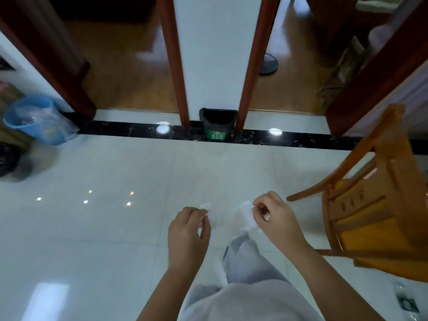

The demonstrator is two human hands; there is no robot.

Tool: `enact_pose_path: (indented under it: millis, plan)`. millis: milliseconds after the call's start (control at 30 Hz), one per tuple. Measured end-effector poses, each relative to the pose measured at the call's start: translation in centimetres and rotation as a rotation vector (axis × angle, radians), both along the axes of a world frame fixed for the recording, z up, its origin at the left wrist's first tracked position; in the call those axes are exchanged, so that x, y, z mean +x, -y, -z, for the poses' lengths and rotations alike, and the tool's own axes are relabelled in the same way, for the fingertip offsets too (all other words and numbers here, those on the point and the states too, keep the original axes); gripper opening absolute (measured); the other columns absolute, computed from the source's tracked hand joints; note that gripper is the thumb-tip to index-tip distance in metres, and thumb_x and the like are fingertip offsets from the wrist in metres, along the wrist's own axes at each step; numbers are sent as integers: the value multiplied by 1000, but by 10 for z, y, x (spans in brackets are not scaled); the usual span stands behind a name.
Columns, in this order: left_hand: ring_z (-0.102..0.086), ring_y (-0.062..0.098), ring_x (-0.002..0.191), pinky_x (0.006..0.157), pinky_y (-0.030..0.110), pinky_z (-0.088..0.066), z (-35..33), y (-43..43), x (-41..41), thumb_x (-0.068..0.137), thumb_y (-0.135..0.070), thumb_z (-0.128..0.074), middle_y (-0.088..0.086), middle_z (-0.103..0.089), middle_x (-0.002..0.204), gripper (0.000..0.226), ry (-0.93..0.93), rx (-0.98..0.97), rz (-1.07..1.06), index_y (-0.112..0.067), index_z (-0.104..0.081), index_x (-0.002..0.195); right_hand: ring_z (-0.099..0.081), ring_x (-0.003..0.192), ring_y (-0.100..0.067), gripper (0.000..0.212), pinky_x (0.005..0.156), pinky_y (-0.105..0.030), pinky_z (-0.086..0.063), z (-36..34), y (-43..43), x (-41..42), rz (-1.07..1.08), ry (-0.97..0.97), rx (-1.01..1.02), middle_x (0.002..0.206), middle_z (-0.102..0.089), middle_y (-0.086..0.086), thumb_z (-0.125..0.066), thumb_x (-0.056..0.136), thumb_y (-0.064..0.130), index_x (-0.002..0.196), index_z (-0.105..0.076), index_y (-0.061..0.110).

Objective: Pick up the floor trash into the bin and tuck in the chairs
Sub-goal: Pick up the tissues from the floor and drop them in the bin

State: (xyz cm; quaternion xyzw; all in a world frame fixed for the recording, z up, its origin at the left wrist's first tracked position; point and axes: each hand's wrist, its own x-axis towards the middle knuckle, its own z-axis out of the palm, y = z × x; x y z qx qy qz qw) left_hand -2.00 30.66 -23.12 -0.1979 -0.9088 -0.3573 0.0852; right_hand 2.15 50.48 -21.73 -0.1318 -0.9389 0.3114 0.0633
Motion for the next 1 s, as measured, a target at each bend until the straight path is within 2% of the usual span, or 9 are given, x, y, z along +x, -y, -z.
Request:
enact_pose_path:
  millis: [67,200,267,433,533,767,1000]
  plan:
    - [-59,20,64,56,30,-50,3,-2,-22,83,-19,-45,4,-63,76,26,-4,-1,-31,-6,-68,82,-46,59,-14,13,57,-7,-36,7,-3,-28,-30,-6,-20,74,-48,3,-64,78,3,73,-55,10]
    - [-59,21,63,54,34,-50,9,-12,-86,83,-19,-47,5,-63,77,24,-12,-30,-65,-7,-67,82,-49,65,-5,13,59,-6,-37,24,-19,-98,-47,-13,-74,74,-47,5,-64,78,2,74,-55,10]
    - [-58,23,62,54,35,-50,9,-22,-124,82,-20,-47,4,-62,77,24,-7,-63,-86,-8,-67,81,-48,61,-6,13,59,-8,-38,32,-32,-140,-55,-27,-92,75,-49,3,-64,78,0,75,-56,10]
    - [-58,19,61,54,31,-49,-10,-65,-219,80,-16,-53,3,-63,76,16,25,-67,-109,-8,-67,80,-47,62,-5,8,60,-5,-38,25,-72,-246,-57,-67,-128,80,-50,2,-63,79,0,79,-59,6]
    - [-59,18,61,54,35,-51,-16,-93,-273,82,-22,-48,2,-64,78,24,28,-70,-90,-9,-68,81,-48,64,0,8,63,-1,-37,21,-96,-298,-44,-118,-145,81,-51,2,-63,78,-1,80,-59,5]
    - [-58,19,61,54,33,-50,-4,-135,-372,82,-22,-44,3,-63,75,28,19,-62,-16,-8,-68,81,-47,63,0,9,62,0,-34,32,-140,-385,91,-109,-144,80,-51,-1,-62,77,-4,78,-59,4]
    - [-59,20,64,58,37,-53,17,-150,-488,84,-24,-44,4,-65,79,30,48,-44,15,-8,-69,84,-51,64,-7,8,62,-3,-37,48,-161,-480,227,-94,-164,80,-53,-4,-62,78,-5,79,-60,3]
